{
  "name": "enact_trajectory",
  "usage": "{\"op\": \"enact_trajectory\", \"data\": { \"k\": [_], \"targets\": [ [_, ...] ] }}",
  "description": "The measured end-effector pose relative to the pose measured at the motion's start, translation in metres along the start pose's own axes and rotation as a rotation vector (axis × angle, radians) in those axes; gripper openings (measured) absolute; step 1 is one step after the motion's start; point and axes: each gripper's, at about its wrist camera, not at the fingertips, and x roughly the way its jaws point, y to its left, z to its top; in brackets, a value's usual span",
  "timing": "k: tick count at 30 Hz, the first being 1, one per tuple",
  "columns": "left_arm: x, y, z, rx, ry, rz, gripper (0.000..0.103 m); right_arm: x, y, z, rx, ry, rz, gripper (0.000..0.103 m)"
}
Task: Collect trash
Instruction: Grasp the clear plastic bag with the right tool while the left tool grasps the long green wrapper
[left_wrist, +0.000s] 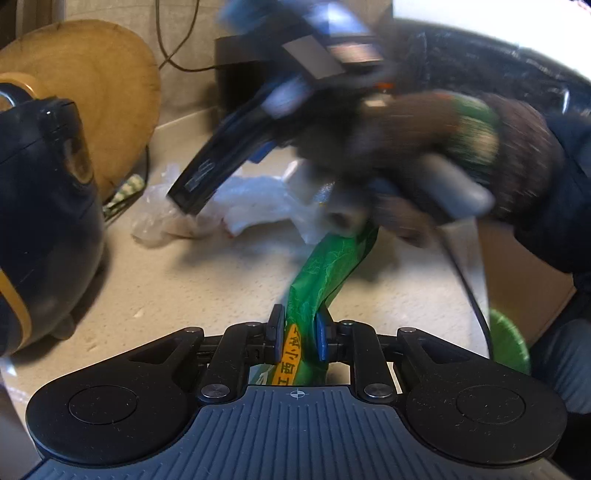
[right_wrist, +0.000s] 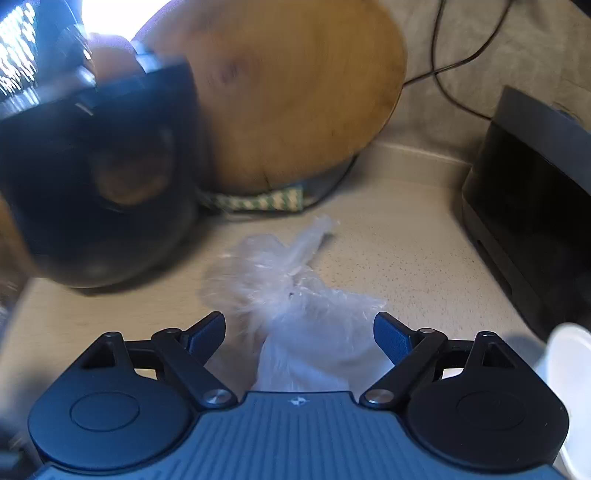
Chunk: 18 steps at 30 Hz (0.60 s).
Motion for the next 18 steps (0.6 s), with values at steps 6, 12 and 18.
{"op": "enact_trajectory", "data": {
  "k": [6,12,18],
  "targets": [
    [0.003,0.001,-0.002,-0.021,0.018,0.019,0.021,0.023,-0.036,-0.001,0.247,0.103,0.169,0.03],
    [0.013,0.003,-0.002,-0.035,0.028,-0.007,0.022,-0.061,-0.05,-0.012,0.278,-0.069,0.206,0.023],
    [0.011,0.004,0.0,-0.066,0.012,-0.039,0.02,-0.155,-0.078,-0.035,0.321,-0.24,0.233,0.023]
  ]
}}
